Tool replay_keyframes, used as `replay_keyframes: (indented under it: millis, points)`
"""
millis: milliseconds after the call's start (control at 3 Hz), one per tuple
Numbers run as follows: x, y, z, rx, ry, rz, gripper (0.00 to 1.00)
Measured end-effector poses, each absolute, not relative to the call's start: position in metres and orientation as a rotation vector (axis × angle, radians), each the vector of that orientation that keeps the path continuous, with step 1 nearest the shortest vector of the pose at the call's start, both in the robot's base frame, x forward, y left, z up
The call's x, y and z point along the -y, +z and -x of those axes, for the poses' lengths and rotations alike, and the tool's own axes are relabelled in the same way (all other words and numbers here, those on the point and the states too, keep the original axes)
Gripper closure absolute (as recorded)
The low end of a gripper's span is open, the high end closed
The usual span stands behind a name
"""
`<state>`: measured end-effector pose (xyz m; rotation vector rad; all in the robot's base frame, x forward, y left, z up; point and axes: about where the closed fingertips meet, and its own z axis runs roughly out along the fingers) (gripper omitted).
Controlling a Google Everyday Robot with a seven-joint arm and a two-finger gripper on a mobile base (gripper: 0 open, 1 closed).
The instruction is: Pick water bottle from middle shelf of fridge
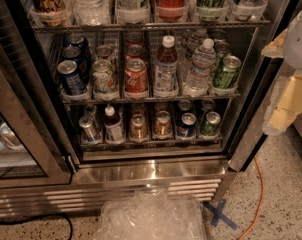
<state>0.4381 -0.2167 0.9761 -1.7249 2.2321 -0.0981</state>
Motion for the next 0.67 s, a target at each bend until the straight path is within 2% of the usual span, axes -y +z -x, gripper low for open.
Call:
replay_keyframes:
  millis: [667]
  points:
    - [0.2148,0.9778,-0.4388,-2.220,-0.087,1.714,0.00]
